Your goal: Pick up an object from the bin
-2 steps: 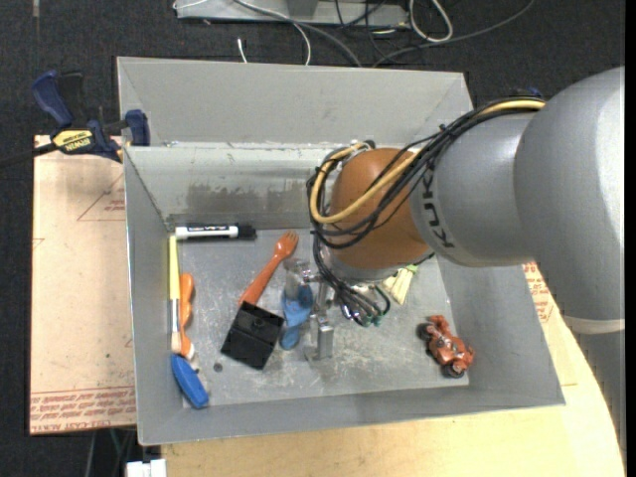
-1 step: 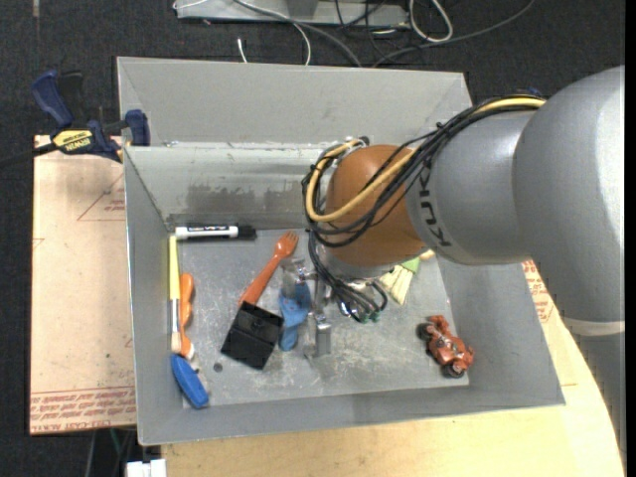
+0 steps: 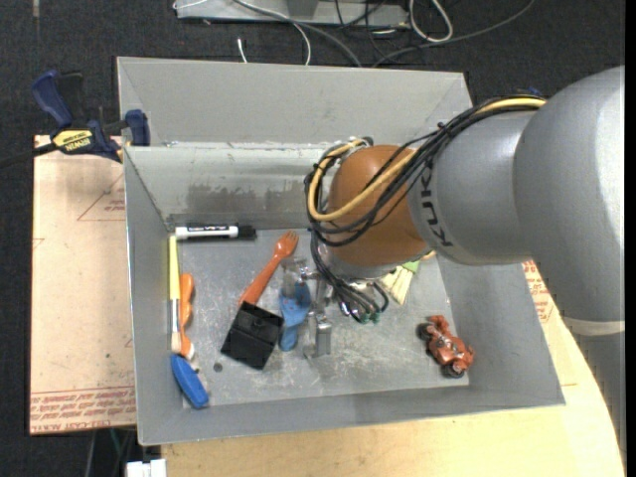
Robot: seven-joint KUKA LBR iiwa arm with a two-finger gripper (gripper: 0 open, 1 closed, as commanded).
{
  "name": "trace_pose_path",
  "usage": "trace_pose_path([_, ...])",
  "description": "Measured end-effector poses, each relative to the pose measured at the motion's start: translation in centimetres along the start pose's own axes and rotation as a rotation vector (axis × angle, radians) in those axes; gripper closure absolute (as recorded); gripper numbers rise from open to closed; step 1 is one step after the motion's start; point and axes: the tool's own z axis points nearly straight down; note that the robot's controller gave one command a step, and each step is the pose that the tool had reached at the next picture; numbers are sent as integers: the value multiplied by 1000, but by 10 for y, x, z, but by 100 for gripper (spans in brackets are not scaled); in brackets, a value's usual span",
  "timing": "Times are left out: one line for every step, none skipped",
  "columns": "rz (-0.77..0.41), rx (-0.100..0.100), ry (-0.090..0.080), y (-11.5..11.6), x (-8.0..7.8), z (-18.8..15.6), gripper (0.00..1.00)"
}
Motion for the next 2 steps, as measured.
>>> trace_pose_path([-24, 1, -1, 3, -2, -1, 100])
trace_pose_path([-24, 1, -1, 3, -2, -1, 100])
